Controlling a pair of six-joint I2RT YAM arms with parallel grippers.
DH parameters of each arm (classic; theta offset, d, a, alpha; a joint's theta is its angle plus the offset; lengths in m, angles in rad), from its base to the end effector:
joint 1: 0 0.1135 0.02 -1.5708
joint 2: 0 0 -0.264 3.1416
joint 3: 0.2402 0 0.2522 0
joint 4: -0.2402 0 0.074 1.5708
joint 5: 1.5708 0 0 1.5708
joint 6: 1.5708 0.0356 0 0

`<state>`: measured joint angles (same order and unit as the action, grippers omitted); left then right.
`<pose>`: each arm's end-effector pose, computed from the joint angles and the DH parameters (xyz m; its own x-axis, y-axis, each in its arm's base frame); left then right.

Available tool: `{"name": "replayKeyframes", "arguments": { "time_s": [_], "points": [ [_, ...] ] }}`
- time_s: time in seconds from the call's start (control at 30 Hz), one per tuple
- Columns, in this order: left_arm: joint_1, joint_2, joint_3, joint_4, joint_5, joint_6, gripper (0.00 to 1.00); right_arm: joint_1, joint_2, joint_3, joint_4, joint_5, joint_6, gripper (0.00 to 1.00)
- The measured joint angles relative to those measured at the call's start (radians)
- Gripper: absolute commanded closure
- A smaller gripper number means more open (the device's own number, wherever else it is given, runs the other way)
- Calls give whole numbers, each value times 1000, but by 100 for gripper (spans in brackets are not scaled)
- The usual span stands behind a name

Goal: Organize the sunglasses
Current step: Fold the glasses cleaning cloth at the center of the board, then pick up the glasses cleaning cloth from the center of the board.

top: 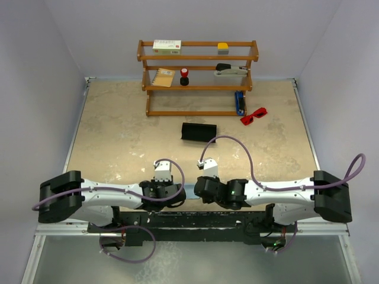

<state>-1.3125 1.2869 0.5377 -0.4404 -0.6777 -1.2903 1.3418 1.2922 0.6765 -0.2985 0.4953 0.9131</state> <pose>0.0737 -0.1917 0.1496 -0.7321 -0.1595 -0.6622 -0.0358 0.9799 -0.1964 0.0724 0.2360 0.1914 -0.7359 -0.0899 -0.6711 -0.3412 0.9053 0.2530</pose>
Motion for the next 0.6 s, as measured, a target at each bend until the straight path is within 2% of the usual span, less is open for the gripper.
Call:
{"name": "replayKeyframes", "arguments": {
  "time_s": [0.17, 0.23, 0.3, 0.6],
  "points": [
    [-1, 23, 9, 11, 5, -11, 74, -1, -51, -28, -6, 12, 0, 70],
    [-3, 31, 13, 20, 5, -11, 78, -2, -60, -37, -11, 12, 0, 70],
    [-4, 45, 19, 34, 5, -11, 87, -2, -71, -47, -14, 11, 0, 70],
    [-10, 78, 37, 57, 10, -20, 95, -2, -100, -57, -19, 11, 2, 71]
  ]
}}
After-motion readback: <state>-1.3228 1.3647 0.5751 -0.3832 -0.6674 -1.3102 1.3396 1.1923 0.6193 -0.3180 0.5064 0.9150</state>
